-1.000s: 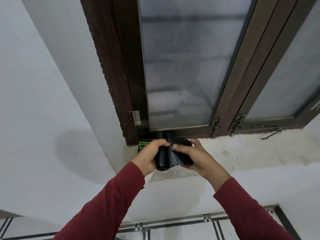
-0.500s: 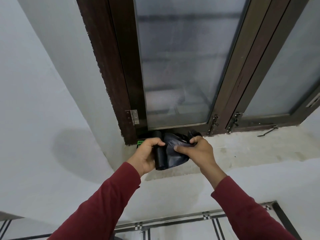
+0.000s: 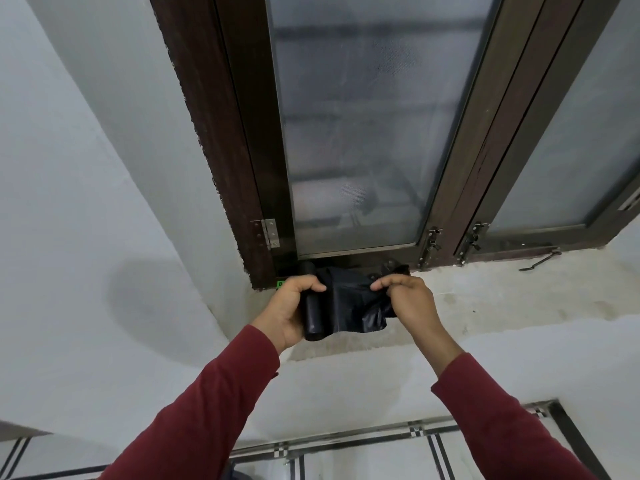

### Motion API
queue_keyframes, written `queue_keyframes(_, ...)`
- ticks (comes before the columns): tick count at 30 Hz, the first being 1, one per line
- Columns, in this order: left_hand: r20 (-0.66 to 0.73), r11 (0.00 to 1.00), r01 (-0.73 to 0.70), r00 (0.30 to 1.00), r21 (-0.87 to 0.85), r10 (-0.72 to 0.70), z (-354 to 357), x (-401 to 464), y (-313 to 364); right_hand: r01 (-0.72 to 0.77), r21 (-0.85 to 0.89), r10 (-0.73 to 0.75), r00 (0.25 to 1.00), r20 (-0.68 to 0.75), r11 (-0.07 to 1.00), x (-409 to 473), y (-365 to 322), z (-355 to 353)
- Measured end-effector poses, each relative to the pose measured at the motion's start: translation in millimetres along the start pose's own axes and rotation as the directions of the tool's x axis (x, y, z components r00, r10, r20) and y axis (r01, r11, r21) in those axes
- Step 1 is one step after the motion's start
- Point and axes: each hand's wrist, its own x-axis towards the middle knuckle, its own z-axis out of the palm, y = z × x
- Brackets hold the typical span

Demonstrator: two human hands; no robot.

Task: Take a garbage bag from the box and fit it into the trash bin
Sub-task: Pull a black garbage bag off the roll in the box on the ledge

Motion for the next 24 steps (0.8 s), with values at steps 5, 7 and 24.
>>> queue_keyframes(5,-0.008,1.0,-0.016,1.0,0.015,0.016,3.9,-0.8,-1.1,0.091,-0.059,-0.097,0.989,-0.114,0.994,-5.1,1.8,5.0)
queue_keyframes(7,-0.02,1.0,-0.019,1.0,0.01,0.02,4.6,-1.0,-1.1,0.134,-0.099,-0.146,0.982,-0.12,0.986,-3.5,5.1,7.3)
queue_keyframes(24,0.027,1.0,-0.005,1.0,-0.009,0.005,5.5,1.8,-4.3,-0.09,0.001,0.09,0.996,0.03,0.996,-1.7,0.4,-1.3)
